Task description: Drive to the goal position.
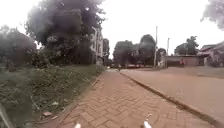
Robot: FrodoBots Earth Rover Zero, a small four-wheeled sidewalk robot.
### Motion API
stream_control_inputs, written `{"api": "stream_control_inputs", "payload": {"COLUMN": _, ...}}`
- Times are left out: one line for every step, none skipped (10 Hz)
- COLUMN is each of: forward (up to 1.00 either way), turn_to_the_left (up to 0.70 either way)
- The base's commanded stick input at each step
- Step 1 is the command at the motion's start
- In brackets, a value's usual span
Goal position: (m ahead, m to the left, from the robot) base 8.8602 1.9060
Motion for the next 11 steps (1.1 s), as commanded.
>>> {"api": "stream_control_inputs", "payload": {"forward": 0.5, "turn_to_the_left": 0.06}}
{"api": "stream_control_inputs", "payload": {"forward": 0.5, "turn_to_the_left": 0.05}}
{"api": "stream_control_inputs", "payload": {"forward": 0.5, "turn_to_the_left": 0.04}}
{"api": "stream_control_inputs", "payload": {"forward": 0.5, "turn_to_the_left": 0.01}}
{"api": "stream_control_inputs", "payload": {"forward": 0.5, "turn_to_the_left": 0.0}}
{"api": "stream_control_inputs", "payload": {"forward": 0.5, "turn_to_the_left": 0.0}}
{"api": "stream_control_inputs", "payload": {"forward": 0.5, "turn_to_the_left": 0.0}}
{"api": "stream_control_inputs", "payload": {"forward": 0.5, "turn_to_the_left": 0.01}}
{"api": "stream_control_inputs", "payload": {"forward": 0.5, "turn_to_the_left": 0.21}}
{"api": "stream_control_inputs", "payload": {"forward": 0.5, "turn_to_the_left": 0.26}}
{"api": "stream_control_inputs", "payload": {"forward": 0.5, "turn_to_the_left": 0.22}}
